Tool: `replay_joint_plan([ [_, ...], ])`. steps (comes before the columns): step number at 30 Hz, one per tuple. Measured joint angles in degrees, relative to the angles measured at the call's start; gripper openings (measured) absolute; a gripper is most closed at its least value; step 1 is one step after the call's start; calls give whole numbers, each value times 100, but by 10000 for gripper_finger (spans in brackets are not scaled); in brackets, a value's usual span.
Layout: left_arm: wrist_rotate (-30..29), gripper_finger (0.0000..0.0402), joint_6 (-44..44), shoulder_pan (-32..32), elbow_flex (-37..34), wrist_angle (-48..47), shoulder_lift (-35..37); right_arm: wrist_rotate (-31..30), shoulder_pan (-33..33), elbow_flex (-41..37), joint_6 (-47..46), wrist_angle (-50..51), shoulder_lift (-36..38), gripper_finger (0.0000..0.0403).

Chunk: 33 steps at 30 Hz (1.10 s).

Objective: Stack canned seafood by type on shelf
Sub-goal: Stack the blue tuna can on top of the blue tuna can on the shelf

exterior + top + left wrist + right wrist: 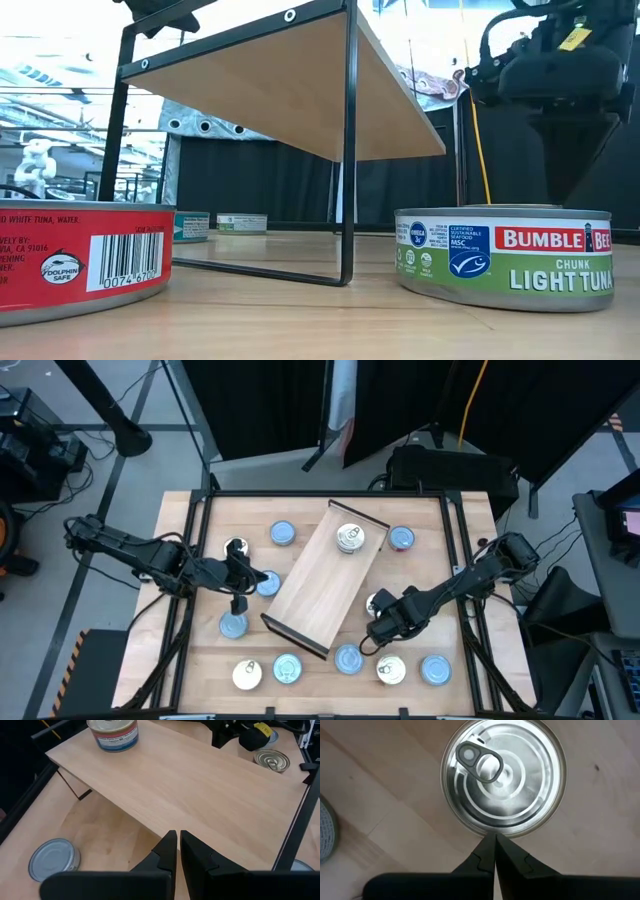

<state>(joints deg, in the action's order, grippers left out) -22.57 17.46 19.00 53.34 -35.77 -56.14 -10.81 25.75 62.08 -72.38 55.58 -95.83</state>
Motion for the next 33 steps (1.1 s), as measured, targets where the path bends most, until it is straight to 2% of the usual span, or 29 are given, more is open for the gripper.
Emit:
replay_joint_plan([
  [13,-4,28,8,0,0,-94,0,28,-47,5,39,4,-61,4],
  [26,-4,28,19,0,2,-94,0,68,243,-8,-335,-49,-309,4],
  [33,-9,28,35,35,2,-90,2,74,495,-13,-478,-108,-734,4],
])
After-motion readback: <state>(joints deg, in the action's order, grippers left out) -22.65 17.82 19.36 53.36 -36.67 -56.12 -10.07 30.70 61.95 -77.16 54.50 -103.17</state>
